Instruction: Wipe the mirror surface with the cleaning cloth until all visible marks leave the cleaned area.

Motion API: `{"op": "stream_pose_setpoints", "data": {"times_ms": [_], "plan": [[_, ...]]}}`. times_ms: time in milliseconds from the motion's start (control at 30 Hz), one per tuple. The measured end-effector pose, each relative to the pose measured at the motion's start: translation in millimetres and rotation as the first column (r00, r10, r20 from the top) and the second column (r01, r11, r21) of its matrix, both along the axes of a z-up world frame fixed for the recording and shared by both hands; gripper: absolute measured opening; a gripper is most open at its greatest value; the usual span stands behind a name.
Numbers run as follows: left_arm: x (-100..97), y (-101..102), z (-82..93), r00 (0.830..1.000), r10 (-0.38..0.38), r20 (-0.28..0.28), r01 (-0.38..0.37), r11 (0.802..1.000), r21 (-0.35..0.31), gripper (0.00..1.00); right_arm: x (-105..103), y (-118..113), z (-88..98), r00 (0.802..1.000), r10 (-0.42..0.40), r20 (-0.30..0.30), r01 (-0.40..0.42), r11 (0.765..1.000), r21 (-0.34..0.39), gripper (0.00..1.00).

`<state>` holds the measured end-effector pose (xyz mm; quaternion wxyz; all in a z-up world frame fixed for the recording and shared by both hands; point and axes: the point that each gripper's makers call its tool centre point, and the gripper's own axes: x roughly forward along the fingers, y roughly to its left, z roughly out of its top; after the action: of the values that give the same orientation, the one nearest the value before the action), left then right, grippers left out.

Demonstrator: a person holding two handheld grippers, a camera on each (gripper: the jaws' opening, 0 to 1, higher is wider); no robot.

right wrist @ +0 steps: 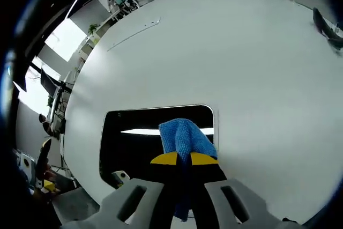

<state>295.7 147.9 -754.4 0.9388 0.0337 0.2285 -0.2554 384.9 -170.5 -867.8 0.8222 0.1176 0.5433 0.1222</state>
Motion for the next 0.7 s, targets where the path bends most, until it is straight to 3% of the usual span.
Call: {"op": "stream_pose_setpoints", "data": {"times_ms": [700], "plan": [[-0.6, 5.1, 6.3, 1.0, 0.019, 0.018, -0.019, 1.0, 0.0, 0.99, -3.2, -15.9, -0.4, 1.0, -0.012, 0.004, 0.012, 0.998, -0.056, 0.0]]}}
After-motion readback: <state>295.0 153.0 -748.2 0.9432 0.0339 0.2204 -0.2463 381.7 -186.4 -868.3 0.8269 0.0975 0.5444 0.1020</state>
